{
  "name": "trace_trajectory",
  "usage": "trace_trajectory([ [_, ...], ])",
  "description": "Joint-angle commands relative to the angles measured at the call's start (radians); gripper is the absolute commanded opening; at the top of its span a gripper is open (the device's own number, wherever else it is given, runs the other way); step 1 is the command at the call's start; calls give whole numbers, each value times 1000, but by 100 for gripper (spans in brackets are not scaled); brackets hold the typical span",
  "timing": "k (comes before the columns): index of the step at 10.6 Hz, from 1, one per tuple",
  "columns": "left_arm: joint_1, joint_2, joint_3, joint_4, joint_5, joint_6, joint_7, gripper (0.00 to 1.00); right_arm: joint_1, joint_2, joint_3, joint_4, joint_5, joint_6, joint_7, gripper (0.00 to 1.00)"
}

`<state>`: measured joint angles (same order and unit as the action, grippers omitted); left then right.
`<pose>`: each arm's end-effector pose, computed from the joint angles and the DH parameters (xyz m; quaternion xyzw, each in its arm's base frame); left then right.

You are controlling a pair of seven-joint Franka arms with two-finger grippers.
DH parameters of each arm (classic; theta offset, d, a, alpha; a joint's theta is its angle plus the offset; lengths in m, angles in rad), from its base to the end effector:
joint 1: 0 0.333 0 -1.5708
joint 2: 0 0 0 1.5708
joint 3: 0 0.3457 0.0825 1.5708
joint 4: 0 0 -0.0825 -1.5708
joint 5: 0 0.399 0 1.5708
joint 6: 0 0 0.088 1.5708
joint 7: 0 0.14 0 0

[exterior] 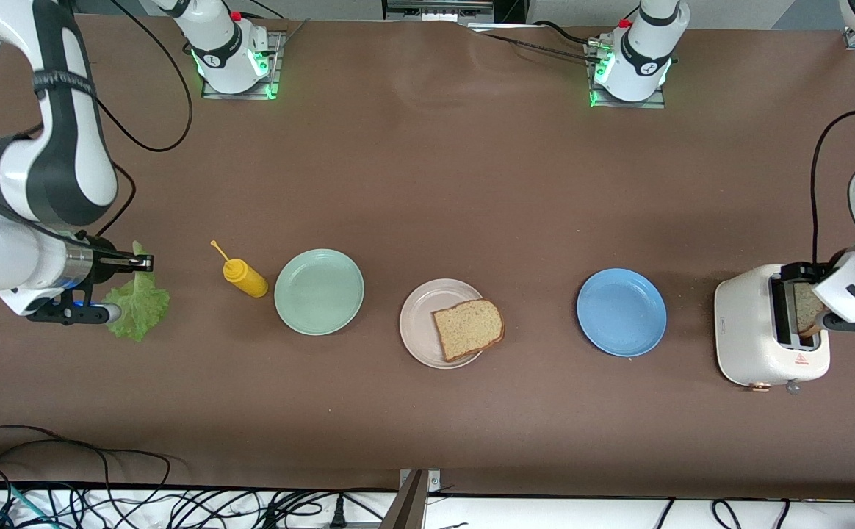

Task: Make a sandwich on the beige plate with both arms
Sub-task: 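Carry the lettuce to the beige plate while the left gripper grasps bread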

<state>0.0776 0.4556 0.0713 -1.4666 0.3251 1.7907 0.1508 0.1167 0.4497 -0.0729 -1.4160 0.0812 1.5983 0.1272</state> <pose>0.6881 0.1338 0.4045 -0.9819 0.0490 0.0892 0.1594 0.6767 0.0483 0.4139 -0.9898 0.0463 0.1342 0.0125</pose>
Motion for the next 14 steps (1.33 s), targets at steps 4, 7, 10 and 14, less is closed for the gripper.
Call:
trace_trajectory([
  [4,36,89,15,48,46,111,26,98,165,14,154,69,20,17,636,0],
  [7,59,112,13,48,37,150,26,63,337,64,154,68,20,191,1019,0],
  [10,68,120,13,48,35,150,23,0,461,153,154,68,20,439,1305,0],
  [14,67,121,8,52,34,148,6,0,529,275,157,69,22,759,1618,0],
])
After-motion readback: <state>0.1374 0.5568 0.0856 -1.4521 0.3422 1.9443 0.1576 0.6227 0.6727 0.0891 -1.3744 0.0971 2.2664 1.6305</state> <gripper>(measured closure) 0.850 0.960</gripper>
